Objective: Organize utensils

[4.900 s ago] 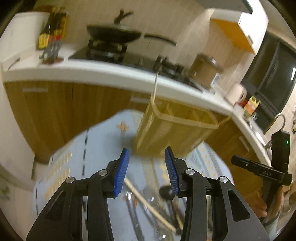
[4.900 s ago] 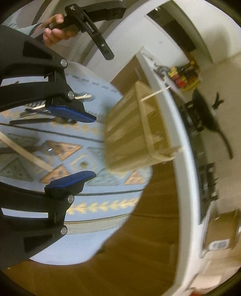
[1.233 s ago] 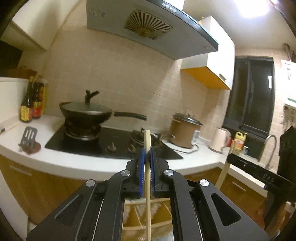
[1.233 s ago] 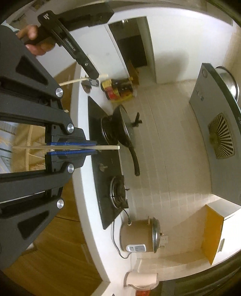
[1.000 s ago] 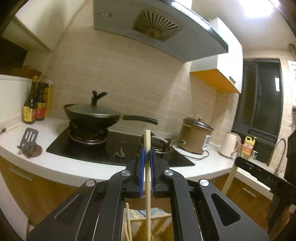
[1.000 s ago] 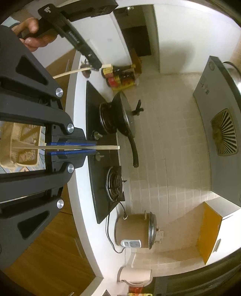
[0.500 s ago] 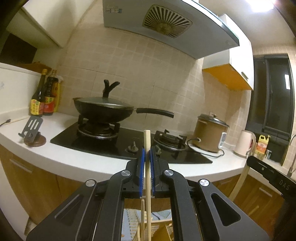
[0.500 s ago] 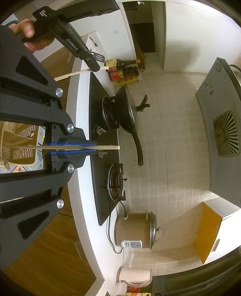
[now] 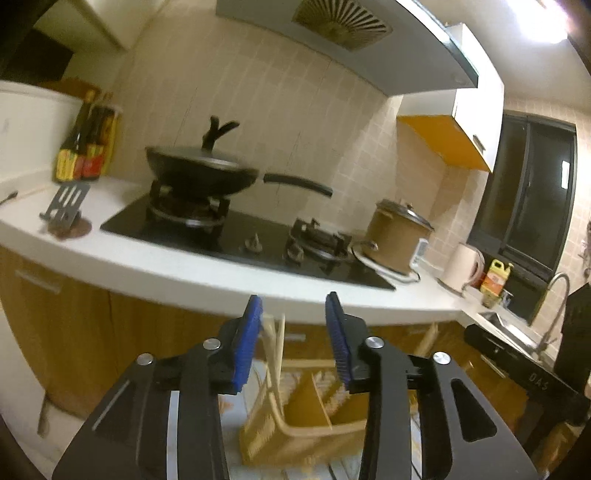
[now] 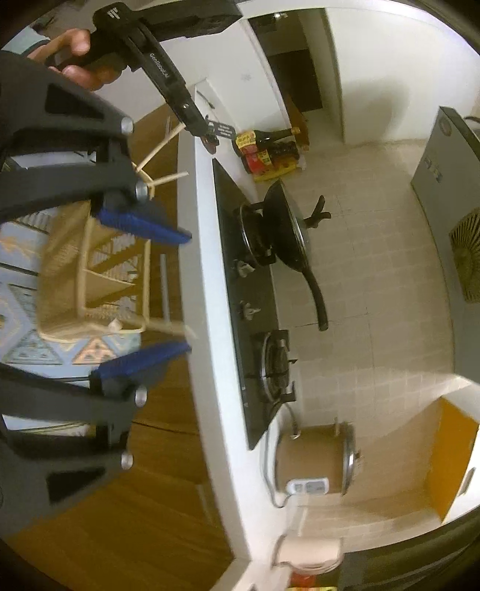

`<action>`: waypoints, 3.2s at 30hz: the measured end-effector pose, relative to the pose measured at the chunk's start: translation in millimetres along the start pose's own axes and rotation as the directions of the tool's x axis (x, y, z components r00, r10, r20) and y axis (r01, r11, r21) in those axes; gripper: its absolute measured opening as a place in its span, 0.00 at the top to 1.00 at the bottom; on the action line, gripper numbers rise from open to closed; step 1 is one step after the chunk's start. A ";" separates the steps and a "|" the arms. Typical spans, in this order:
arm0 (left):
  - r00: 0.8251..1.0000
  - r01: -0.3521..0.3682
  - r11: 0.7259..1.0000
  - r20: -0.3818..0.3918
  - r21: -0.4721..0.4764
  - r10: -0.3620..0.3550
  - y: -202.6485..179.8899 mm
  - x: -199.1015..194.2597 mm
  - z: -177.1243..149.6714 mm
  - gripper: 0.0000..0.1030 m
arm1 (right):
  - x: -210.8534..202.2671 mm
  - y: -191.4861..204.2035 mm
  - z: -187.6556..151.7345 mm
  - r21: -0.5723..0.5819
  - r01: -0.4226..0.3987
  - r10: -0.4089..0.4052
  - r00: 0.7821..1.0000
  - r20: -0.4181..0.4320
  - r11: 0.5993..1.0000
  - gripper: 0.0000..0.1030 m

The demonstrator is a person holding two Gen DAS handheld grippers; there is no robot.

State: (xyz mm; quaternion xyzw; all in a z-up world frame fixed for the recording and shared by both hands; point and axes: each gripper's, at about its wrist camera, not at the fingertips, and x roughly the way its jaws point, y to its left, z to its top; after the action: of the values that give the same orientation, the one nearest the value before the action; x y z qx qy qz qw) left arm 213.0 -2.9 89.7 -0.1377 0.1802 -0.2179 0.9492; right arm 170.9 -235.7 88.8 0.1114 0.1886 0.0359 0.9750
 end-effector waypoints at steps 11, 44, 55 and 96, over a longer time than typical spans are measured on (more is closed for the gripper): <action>0.978 -0.003 1.000 -0.210 0.028 0.009 4.6 -56.2 -20.0 0.65 | -43.6 -7.9 -28.5 0.116 -0.007 0.030 0.981 -0.191 0.993 0.49; 0.698 -0.093 0.993 -0.707 0.072 0.117 47.7 44.6 -138.7 0.55 | -2.1 9.9 -135.8 0.156 0.005 0.094 0.775 -0.625 0.988 0.49; 0.674 -0.126 0.977 -0.709 0.170 0.210 35.1 63.7 -151.2 0.56 | 11.8 12.2 -149.2 0.162 0.002 0.109 0.731 -0.674 0.987 0.49; 0.744 -0.177 0.982 -0.644 0.071 0.181 85.2 30.2 -135.7 0.70 | 96.8 153.7 -186.8 -0.251 -0.291 -0.001 0.653 -0.757 0.923 0.49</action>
State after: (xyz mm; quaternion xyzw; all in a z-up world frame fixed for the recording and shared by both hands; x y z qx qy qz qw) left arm 214.8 32.2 -69.6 -0.0334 0.5083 -0.1607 0.8454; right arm 186.0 -37.3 -79.4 -0.0738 0.5508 0.1904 0.8092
